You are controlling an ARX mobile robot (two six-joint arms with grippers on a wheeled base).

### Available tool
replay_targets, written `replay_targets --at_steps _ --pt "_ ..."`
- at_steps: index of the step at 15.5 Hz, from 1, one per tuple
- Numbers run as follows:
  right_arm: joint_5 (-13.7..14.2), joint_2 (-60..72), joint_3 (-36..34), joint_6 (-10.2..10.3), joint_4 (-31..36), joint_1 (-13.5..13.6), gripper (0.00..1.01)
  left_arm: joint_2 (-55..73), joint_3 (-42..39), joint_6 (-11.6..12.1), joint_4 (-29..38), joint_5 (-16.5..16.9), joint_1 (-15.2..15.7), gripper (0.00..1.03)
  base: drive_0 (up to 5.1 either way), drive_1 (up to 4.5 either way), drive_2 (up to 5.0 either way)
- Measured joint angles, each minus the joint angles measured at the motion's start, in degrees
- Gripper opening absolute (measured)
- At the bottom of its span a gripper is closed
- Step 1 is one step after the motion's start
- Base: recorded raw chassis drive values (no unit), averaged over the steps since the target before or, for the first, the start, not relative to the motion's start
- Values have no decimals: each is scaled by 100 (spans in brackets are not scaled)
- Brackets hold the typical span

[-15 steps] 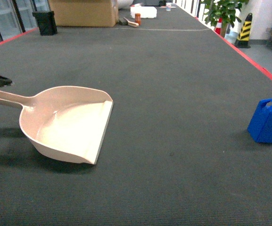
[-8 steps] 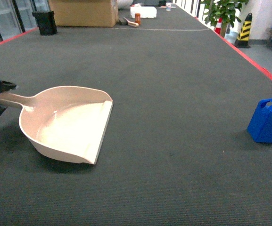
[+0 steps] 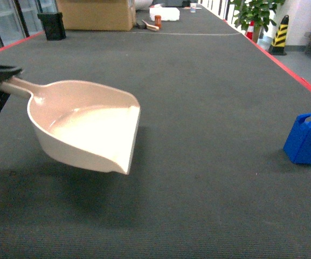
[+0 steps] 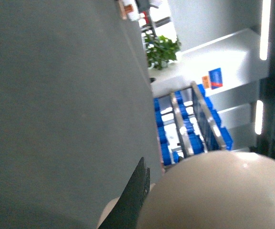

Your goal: Place part in tray to right shelf

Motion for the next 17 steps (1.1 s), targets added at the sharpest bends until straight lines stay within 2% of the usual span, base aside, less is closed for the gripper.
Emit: replay_targets --at_steps 2,4,9,10,11,12,13,17 --pt "0 0 0 2 2 0 98 -540 -262 -356 560 66 -463 13 0 0 0" --pt "0 0 0 0 2 0 98 -737 -372 -675 551 9 -940 13 0 0 0" --pt "0 0 0 0 0 0 98 -767 -640 -1427 531 -640 -2465 13 0 0 0" --pt "0 0 0 0 0 0 98 -632 -634 -1631 535 -761 -2730 13 0 0 0" --pt "0 0 0 2 0 0 98 -278 -544 -2190 507 -1088 -2940 13 0 0 0" --pt "0 0 0 2 0 0 98 -138 -407 -2479 487 -1261 -3010 13 0 0 0" --pt "0 0 0 0 0 0 98 -138 -310 -2568 509 -1346 -3038 13 0 0 0" --pt "0 0 0 0 0 0 98 -131 -225 -2577 514 -1290 -3189 13 0 0 0"
